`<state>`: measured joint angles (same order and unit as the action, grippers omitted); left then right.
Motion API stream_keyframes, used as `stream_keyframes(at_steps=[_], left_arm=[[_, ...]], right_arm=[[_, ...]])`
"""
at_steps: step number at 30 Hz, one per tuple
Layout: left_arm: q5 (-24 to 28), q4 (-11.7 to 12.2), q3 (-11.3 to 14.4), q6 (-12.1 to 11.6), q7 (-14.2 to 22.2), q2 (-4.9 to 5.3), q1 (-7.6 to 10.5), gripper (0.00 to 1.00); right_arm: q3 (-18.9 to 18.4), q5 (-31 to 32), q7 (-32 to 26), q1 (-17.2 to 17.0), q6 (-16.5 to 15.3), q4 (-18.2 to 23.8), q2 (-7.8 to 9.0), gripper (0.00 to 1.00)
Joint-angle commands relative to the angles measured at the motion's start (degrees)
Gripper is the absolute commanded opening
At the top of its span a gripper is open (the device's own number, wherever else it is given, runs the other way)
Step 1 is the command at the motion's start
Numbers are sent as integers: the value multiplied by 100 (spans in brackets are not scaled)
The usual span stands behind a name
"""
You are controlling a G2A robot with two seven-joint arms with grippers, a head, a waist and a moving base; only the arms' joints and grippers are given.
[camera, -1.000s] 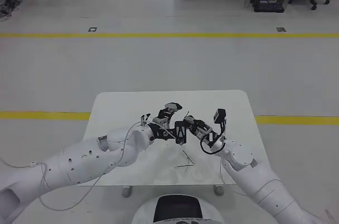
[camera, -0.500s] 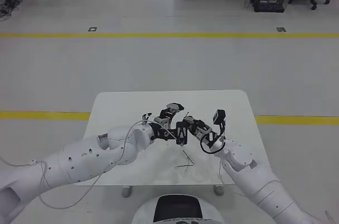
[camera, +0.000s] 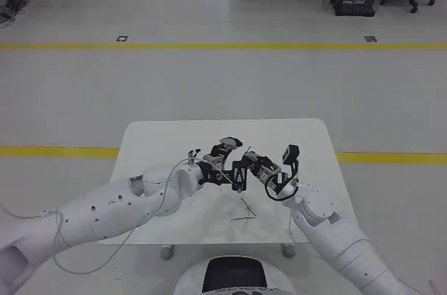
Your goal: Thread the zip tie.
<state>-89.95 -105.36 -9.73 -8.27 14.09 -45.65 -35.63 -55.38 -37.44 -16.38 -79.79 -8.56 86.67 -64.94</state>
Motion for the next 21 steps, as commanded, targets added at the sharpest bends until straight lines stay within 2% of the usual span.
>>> stream_keyframes(at_steps=[1, 4, 8, 13, 21], left_arm=[[0, 0, -1, -72, -9, -7, 5, 49], [0, -7, -1, -190, -27, -26, 20, 45], [0, -2, -1, -257, -14, -55, 48, 47], [0, 15, -1, -328, -48, -85, 73, 45], [0, 55, -1, -324, -95, -110, 72, 42]], right_arm=[[-19, -43, -4, -1, 51, -12, -14, 0], [-48, -131, -57, -4, 129, -22, -36, 0], [-85, -192, -165, 1, 181, -56, -60, 0], [-115, -189, -193, 1, 229, -85, -94, 0], [-162, -94, -258, -5, 362, -104, -132, 0]])
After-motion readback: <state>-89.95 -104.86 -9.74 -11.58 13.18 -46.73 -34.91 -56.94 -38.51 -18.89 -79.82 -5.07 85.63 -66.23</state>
